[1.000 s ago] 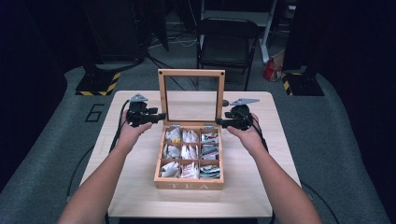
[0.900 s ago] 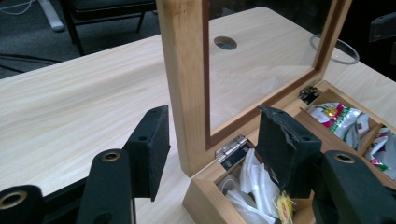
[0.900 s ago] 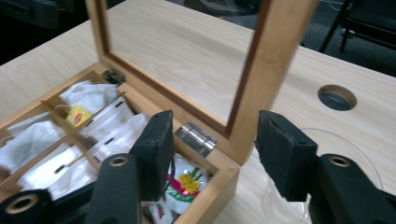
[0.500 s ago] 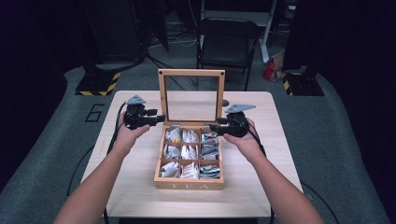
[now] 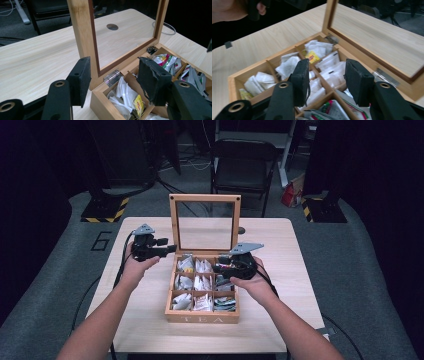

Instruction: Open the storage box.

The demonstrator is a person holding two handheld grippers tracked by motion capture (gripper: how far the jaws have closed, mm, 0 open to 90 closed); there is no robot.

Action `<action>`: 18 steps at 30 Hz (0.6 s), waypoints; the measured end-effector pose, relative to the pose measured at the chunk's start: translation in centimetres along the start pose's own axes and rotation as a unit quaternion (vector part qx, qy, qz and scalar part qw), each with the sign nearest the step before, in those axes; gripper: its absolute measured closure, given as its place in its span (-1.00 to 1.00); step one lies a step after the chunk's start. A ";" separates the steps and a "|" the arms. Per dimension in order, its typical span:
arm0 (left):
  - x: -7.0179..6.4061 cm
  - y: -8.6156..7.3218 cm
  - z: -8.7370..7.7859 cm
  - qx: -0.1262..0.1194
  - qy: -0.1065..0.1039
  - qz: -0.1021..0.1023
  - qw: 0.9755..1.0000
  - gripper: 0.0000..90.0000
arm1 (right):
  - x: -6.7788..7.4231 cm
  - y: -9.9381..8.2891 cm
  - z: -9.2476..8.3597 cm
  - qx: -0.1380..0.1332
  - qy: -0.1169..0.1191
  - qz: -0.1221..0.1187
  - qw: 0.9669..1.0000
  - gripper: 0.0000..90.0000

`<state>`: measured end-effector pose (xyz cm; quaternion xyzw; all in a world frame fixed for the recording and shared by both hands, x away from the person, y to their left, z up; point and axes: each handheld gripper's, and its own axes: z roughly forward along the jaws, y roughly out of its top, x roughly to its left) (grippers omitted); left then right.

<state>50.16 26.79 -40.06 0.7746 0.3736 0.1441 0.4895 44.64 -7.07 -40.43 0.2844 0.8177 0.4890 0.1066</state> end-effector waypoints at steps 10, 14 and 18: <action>-0.2 0.0 -0.1 -0.004 -0.002 0.001 1.000 -0.02 | 2.2 -0.4 1.3 -0.004 0.036 -0.020 0.999 0.29; -0.4 -0.1 0.0 0.000 0.000 0.006 1.000 -0.02 | 3.1 -0.5 1.8 -0.003 0.038 -0.021 0.999 0.33; -0.6 -0.2 0.0 0.003 -0.002 0.011 1.000 -0.02 | 3.9 -0.6 2.5 0.017 0.040 -0.035 0.998 0.35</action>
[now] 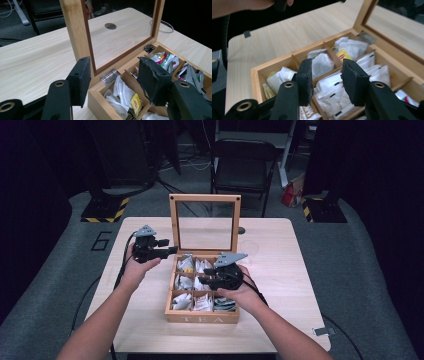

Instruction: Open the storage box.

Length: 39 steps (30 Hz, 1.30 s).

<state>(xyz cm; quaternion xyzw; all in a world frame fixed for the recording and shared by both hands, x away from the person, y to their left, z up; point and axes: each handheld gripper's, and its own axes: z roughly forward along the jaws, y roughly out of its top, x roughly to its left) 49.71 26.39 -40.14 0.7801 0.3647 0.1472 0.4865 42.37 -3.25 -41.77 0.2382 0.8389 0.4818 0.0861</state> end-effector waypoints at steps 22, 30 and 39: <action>0.3 -0.7 -0.2 -0.005 0.005 -0.012 1.000 -0.02 | 1.7 0.2 3.3 0.057 0.047 -0.027 0.997 0.42; 0.4 -1.0 -0.1 0.001 0.008 -0.013 1.000 -0.02 | 2.6 0.6 4.0 0.073 0.061 -0.044 0.995 0.48; 0.4 -1.0 -0.2 0.003 0.006 -0.015 1.000 -0.02 | 3.0 0.6 4.7 0.097 0.078 -0.055 0.991 0.48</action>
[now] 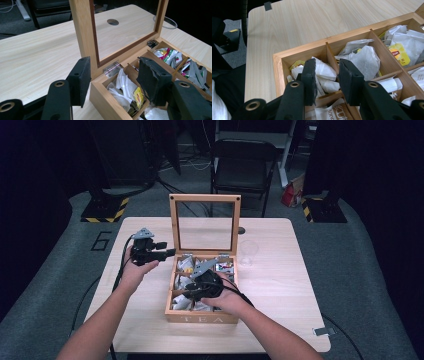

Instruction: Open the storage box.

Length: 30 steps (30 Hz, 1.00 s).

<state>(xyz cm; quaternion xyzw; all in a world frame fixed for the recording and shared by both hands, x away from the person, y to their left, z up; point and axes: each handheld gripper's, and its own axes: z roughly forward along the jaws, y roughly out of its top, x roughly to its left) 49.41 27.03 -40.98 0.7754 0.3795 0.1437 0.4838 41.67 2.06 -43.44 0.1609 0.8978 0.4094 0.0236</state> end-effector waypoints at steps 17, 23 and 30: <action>-0.1 -0.1 -0.1 0.002 0.000 0.001 1.000 -0.02 | 0.6 0.1 0.6 0.015 0.024 0.003 1.000 0.59; -0.1 -0.2 -0.1 0.001 0.001 0.001 1.000 -0.02 | 0.7 0.1 1.0 0.015 0.028 -0.006 0.999 0.62; 0.1 -0.3 -0.2 0.001 0.001 0.001 1.000 -0.02 | 0.7 0.0 1.6 0.022 0.038 -0.008 0.999 0.73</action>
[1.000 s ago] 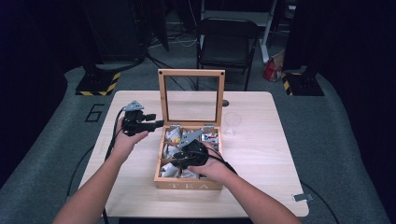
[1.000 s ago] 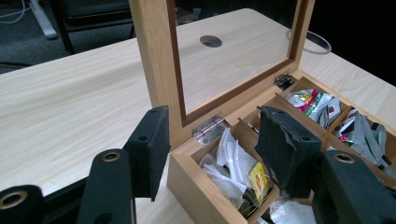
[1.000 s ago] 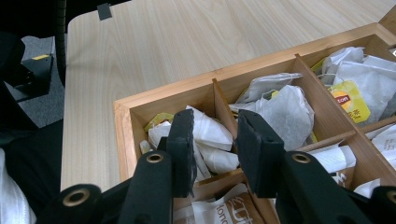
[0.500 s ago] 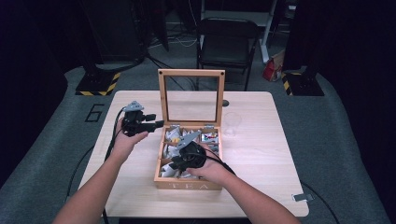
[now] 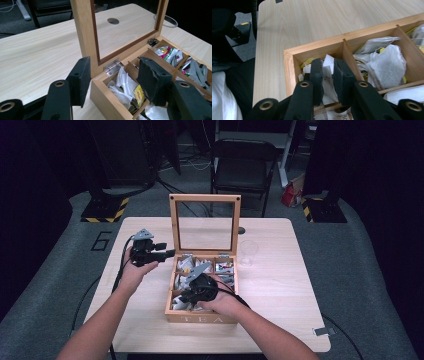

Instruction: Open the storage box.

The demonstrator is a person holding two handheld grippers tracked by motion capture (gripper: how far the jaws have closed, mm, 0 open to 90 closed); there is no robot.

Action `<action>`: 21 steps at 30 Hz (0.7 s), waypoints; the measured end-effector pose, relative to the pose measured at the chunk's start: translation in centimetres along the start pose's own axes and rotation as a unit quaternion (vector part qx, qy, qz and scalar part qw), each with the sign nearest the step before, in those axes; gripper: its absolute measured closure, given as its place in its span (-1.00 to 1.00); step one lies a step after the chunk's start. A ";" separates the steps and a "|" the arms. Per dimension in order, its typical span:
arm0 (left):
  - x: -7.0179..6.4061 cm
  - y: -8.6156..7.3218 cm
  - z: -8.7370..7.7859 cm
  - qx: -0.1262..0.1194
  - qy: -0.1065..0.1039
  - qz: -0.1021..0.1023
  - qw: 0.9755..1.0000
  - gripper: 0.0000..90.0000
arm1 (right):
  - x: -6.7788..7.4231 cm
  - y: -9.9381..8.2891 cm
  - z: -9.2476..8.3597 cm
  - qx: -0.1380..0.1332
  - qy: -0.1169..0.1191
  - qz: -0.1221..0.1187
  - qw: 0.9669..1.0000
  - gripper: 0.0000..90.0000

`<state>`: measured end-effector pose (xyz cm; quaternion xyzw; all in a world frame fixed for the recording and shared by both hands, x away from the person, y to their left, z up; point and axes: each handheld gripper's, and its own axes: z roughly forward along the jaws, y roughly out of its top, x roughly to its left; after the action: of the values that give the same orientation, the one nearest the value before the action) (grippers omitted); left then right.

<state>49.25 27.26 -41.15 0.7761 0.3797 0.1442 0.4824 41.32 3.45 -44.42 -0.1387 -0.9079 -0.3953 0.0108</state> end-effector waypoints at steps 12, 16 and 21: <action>0.0 -0.2 0.1 0.000 0.001 -0.004 1.000 -0.02 | 0.1 0.0 0.4 0.011 0.011 -0.001 1.000 0.96; 0.0 -0.2 0.0 0.000 0.000 -0.003 1.000 -0.02 | 0.1 0.0 0.4 0.010 0.013 0.001 1.000 0.99; 0.1 -0.2 -0.1 0.000 0.001 -0.003 1.000 -0.02 | 0.1 0.0 0.3 0.009 0.014 0.002 1.000 1.00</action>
<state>49.23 27.44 -41.29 0.7749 0.3829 0.1436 0.4820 41.29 3.72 -44.62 -0.1353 -0.9111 -0.3887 0.0252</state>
